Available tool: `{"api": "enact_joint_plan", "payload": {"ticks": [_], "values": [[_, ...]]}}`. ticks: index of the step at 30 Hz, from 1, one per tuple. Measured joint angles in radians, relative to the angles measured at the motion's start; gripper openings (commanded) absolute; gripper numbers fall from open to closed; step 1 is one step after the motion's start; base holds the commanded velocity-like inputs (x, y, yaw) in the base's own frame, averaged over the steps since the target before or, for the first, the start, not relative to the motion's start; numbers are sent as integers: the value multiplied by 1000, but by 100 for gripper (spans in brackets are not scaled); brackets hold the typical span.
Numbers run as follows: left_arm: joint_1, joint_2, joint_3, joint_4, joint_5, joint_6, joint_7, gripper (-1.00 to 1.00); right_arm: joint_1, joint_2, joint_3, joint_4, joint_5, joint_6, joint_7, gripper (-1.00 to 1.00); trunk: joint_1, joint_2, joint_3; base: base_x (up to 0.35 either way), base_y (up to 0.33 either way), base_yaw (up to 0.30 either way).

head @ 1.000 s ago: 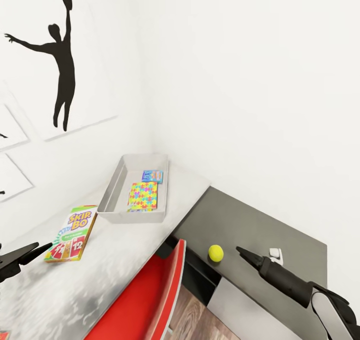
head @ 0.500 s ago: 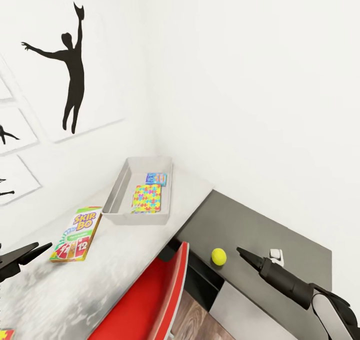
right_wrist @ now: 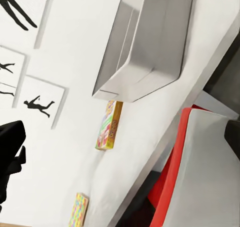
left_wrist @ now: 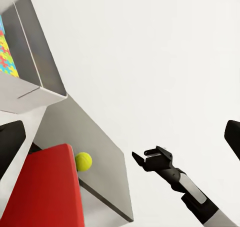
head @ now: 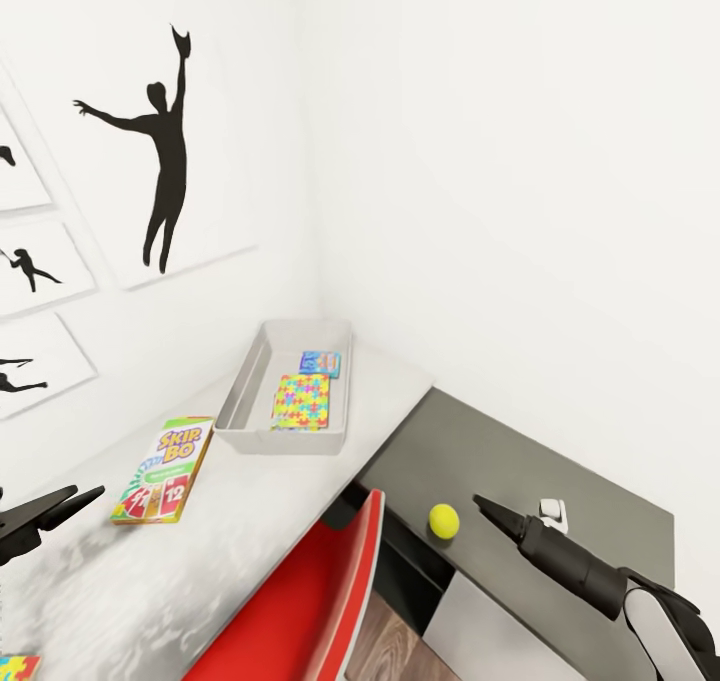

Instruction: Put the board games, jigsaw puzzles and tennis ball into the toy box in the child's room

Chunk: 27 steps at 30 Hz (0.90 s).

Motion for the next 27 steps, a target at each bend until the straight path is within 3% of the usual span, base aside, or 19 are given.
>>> {"api": "enact_joint_plan", "payload": {"ticks": [27], "values": [[0, -2, 0, -1, 1, -1, 0, 100, 24, -1, -13, -2, 0, -20, 2, 100, 0, 0, 43, -23, -17, 71]]}}
